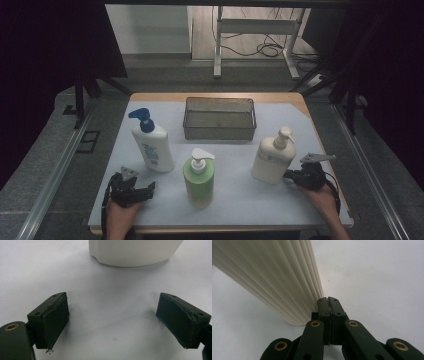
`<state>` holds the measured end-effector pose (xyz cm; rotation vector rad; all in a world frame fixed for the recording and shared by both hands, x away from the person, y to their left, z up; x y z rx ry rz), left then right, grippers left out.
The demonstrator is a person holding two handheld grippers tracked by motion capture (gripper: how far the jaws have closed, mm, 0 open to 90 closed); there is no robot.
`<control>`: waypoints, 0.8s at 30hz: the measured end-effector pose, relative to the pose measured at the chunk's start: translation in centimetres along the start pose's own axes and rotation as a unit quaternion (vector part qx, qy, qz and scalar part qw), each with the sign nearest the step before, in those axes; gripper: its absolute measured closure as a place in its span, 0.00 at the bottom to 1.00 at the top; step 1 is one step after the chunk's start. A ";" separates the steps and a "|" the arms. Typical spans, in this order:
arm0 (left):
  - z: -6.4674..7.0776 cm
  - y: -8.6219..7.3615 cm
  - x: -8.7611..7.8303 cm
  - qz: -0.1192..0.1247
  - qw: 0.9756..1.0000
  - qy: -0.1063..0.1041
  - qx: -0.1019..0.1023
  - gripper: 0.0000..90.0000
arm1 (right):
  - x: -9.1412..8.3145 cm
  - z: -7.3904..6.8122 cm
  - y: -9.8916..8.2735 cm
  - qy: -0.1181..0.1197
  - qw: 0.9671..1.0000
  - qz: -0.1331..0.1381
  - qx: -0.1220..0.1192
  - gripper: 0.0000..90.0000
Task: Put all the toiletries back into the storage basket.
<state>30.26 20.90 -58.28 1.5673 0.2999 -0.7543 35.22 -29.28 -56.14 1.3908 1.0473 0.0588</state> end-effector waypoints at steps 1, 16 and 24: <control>0.0 0.0 0.0 0.000 1.000 0.000 0.000 0.12 | -0.1 -0.3 -0.2 0.003 1.000 -0.001 -0.001 0.99; 0.0 0.0 0.0 0.000 1.000 0.000 0.000 0.12 | -0.3 -2.3 -1.3 0.021 1.000 -0.017 -0.007 0.97; 0.0 0.0 0.0 0.001 1.000 0.000 0.000 0.12 | -1.0 -2.6 -1.2 0.018 1.000 -0.009 -0.012 0.90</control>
Point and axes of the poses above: each handheld gripper's, and its own axes: x roughly forward along the jaws, y roughly out of its top, z roughly to its right, the point moved 8 cm from there along x, roughly forward along the jaws, and after that the axes turned 9 degrees about z, right-handed, at the moved point
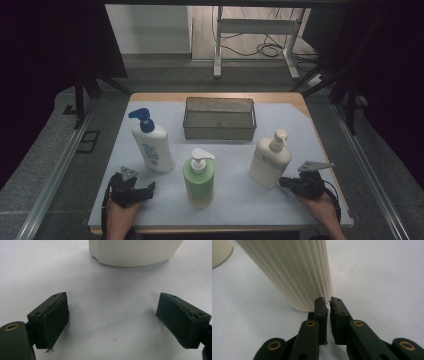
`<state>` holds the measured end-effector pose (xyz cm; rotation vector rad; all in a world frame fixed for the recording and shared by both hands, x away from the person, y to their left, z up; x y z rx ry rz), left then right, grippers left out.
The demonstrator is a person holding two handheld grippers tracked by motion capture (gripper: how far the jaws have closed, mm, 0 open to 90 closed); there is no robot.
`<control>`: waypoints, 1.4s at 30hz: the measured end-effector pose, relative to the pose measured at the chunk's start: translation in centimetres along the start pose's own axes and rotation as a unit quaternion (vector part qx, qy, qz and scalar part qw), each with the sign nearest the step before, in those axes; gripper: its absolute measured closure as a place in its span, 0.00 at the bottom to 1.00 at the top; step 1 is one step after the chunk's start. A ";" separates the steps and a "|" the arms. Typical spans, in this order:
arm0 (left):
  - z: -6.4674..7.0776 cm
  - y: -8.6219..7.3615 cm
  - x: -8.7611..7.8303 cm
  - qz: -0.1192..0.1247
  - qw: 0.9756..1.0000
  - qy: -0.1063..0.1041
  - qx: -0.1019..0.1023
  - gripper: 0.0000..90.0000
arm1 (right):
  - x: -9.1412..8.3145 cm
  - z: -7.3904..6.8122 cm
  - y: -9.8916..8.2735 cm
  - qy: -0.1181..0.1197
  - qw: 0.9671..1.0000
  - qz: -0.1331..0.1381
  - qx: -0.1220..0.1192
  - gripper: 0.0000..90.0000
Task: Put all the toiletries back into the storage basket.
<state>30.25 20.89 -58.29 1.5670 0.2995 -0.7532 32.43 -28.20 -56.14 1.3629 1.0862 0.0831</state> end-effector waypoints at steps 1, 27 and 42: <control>0.0 0.0 0.0 0.000 1.000 0.000 0.000 0.12 | -0.1 -0.1 0.0 0.001 1.000 0.000 0.001 0.88; 0.0 0.0 0.0 0.000 1.000 0.000 0.000 0.12 | -3.2 -2.9 3.7 0.011 0.998 0.048 -0.030 0.46; 0.0 0.0 0.0 0.000 1.000 0.000 0.000 0.12 | -3.0 -3.3 6.0 0.015 0.998 0.056 -0.038 0.35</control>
Point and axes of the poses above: each handheld gripper's, and its own axes: x roughly forward along the jaws, y roughly out of its top, z roughly to its right, the point moved 8 cm from there along x, roughly forward along the jaws, and after that the axes turned 9 degrees about z, right-handed, at the moved point
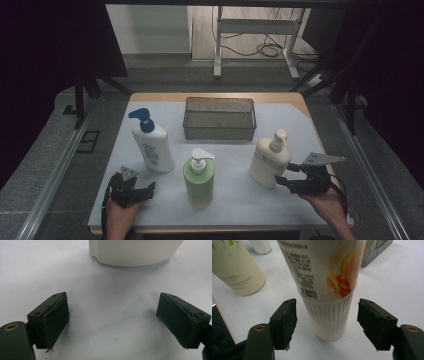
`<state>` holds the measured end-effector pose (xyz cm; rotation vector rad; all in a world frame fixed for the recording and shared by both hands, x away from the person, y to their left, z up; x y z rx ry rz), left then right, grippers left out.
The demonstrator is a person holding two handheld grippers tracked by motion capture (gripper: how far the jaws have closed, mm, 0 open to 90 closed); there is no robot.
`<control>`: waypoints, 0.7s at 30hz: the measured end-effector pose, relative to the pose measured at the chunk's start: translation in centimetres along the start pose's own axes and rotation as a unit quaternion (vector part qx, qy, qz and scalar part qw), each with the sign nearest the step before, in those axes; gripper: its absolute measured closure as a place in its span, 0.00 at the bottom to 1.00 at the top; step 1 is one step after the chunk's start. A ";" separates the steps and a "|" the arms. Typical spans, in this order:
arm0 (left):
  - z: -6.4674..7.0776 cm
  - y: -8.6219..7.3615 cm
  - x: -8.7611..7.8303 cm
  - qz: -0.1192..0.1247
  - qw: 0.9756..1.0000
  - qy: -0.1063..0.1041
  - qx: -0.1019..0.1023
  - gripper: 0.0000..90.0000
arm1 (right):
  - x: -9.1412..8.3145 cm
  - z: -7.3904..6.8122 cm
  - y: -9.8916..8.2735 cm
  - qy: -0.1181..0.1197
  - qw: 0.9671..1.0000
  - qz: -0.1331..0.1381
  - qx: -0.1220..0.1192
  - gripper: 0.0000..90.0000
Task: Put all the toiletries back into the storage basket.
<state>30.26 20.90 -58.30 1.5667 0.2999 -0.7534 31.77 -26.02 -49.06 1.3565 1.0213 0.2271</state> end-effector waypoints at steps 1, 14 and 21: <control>0.0 0.0 0.0 0.000 1.000 0.000 0.000 0.12 | 0.1 -0.1 0.2 0.000 1.000 0.001 -0.003 0.35; 0.0 0.0 0.0 0.000 1.000 0.000 0.001 0.12 | 0.9 -0.3 2.0 -0.005 1.000 0.012 -0.019 0.31; 0.0 0.0 0.0 0.000 1.000 0.000 0.001 0.12 | 1.4 -0.3 3.1 -0.008 0.999 0.023 -0.025 0.31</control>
Point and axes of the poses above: each handheld gripper's, and its own axes: x roughly forward along the jaws, y roughly out of its top, z roughly to its right, the point moved 8 cm from there along x, roughly forward along the jaws, and after that the axes turned 9 degrees about z, right-handed, at the moved point
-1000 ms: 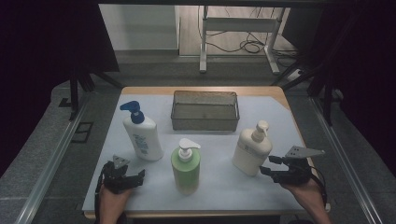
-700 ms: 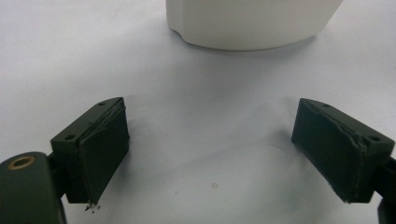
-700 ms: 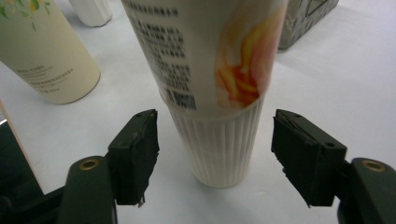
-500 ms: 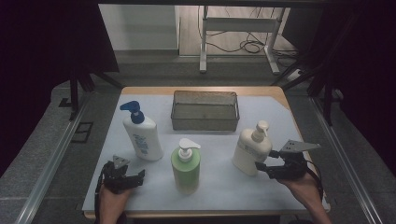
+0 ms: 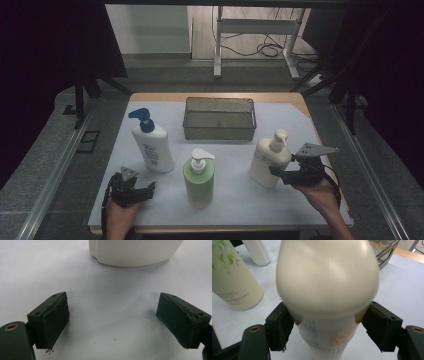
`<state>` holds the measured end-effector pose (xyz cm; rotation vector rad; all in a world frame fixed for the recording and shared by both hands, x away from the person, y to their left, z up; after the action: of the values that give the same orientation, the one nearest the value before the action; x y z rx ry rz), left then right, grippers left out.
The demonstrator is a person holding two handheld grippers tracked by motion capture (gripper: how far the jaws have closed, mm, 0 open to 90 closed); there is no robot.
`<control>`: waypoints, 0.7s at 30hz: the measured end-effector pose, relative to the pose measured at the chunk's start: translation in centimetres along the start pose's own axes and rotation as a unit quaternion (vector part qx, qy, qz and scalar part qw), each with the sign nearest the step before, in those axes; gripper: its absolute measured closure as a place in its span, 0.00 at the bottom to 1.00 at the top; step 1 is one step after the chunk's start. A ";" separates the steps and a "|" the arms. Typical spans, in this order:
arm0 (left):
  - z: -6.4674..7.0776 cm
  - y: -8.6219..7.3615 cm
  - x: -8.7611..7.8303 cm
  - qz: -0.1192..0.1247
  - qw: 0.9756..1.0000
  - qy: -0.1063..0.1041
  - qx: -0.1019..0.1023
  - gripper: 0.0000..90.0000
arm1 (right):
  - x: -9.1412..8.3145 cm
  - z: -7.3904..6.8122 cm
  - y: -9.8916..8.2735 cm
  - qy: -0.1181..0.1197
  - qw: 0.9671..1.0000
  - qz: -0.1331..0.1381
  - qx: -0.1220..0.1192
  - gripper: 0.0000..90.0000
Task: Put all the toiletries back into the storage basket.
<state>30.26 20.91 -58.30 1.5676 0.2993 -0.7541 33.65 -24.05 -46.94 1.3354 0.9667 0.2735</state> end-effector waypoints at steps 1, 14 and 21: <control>0.0 0.0 0.0 0.000 1.000 0.000 0.000 0.12 | 0.1 0.0 0.2 0.000 1.000 0.001 -0.002 0.31; 0.0 0.0 0.0 0.000 1.000 0.000 0.000 0.12 | 1.2 -0.1 1.4 0.003 1.000 0.010 -0.010 0.34; 0.0 0.0 0.0 0.000 1.000 0.000 0.000 0.12 | 1.4 -0.3 1.6 0.008 1.000 0.007 -0.017 0.39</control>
<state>30.26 20.91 -58.30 1.5675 0.2995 -0.7542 34.85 -22.44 -46.07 1.3099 0.9630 0.3106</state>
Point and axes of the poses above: each handheld gripper's, and its own axes: x roughly forward along the jaws, y roughly out of its top, z roughly to its right, the point moved 8 cm from there along x, roughly forward along the jaws, and after that the axes turned 9 degrees about z, right-handed, at the moved point
